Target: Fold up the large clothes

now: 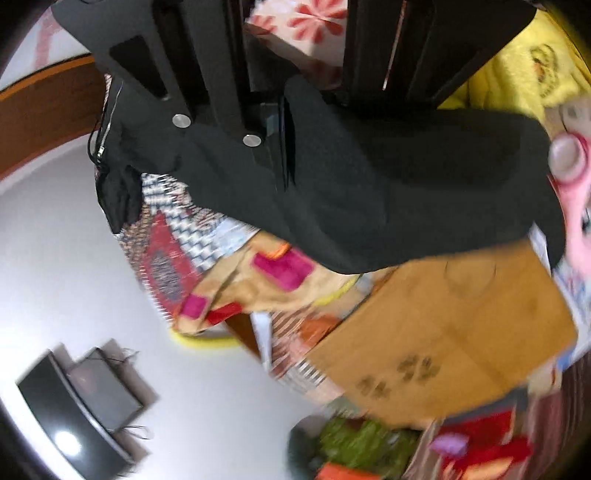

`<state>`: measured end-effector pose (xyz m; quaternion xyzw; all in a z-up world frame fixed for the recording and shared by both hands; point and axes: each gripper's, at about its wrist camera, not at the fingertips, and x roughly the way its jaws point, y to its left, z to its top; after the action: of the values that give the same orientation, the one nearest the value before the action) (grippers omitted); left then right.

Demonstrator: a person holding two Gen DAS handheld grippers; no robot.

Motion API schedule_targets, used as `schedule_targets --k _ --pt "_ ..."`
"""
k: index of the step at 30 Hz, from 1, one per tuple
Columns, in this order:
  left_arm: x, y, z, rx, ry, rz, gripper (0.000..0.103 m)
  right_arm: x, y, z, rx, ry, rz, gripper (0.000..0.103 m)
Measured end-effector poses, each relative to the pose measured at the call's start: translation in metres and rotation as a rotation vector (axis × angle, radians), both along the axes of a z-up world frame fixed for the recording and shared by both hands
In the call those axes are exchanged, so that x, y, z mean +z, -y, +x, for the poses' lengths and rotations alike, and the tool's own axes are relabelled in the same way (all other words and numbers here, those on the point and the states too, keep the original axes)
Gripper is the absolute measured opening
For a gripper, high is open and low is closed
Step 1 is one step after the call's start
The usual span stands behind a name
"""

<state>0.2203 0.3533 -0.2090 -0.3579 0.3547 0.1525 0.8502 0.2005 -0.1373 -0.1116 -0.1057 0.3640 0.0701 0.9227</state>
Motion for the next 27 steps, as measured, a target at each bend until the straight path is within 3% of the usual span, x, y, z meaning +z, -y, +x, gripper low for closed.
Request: schedule_targets --k 6,13,18,23,27 --pt "0.083 0.067 0.014 -0.157 0.106 0.245 0.006 -0.003 0.007 -0.001 -0.003 -0.003 0.008 0.103" --pt "0.126 0.163 0.040 -0.351 0.150 0.429 0.006 -0.002 0.026 -0.008 -0.015 0.007 0.006 0.103" --pt "0.109 0.222 0.060 -0.488 0.115 0.412 0.006 -0.003 0.045 -0.015 -0.036 0.014 -0.008 0.103" --pt "0.069 0.284 0.074 -0.649 -0.023 0.453 0.006 -0.006 0.068 -0.020 -0.070 -0.007 0.013 0.103" --pt "0.039 0.310 0.073 -0.729 -0.113 0.400 0.021 -0.009 0.082 -0.023 -0.098 -0.018 0.023 0.103"
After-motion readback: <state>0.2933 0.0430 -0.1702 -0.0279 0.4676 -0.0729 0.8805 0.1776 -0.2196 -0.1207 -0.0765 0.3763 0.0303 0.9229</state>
